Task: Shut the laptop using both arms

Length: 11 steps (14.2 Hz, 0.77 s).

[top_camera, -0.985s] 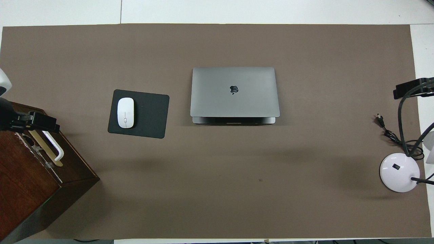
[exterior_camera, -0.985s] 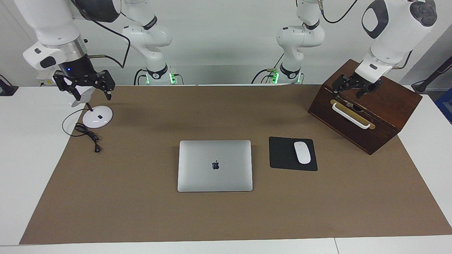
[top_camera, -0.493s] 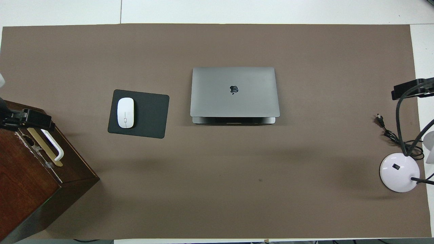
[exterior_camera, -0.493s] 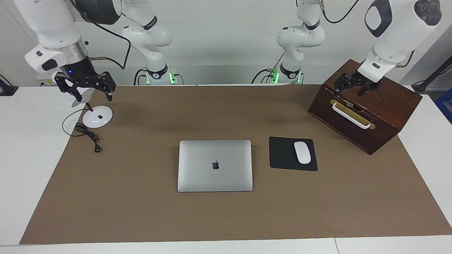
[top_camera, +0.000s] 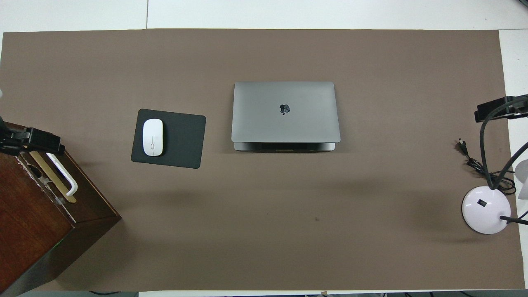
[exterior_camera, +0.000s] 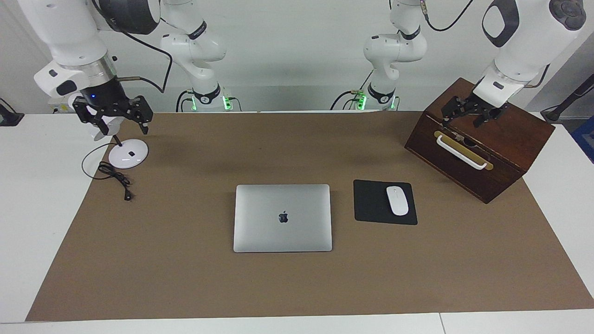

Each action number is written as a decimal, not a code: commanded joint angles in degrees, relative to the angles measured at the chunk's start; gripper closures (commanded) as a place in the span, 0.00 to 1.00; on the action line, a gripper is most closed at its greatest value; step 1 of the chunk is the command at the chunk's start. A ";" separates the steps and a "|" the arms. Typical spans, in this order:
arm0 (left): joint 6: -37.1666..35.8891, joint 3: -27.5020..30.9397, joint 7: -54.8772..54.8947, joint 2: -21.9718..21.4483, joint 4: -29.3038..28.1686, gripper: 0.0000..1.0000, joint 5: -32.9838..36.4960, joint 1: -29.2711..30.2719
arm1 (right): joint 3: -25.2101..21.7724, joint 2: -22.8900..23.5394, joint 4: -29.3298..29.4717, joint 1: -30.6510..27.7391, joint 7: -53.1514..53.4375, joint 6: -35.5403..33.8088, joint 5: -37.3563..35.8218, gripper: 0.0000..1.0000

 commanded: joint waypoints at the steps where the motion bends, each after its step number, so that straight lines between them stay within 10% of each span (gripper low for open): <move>1: -1.53 0.23 -0.58 0.83 1.81 0.00 0.81 -0.33 | 0.16 -0.19 -0.35 -0.63 -0.98 -0.25 0.99 0.00; 11: 1.55 0.23 -0.40 0.83 1.90 0.00 0.64 -0.24 | 0.16 0.34 -0.26 -0.54 -1.24 -0.16 0.99 0.00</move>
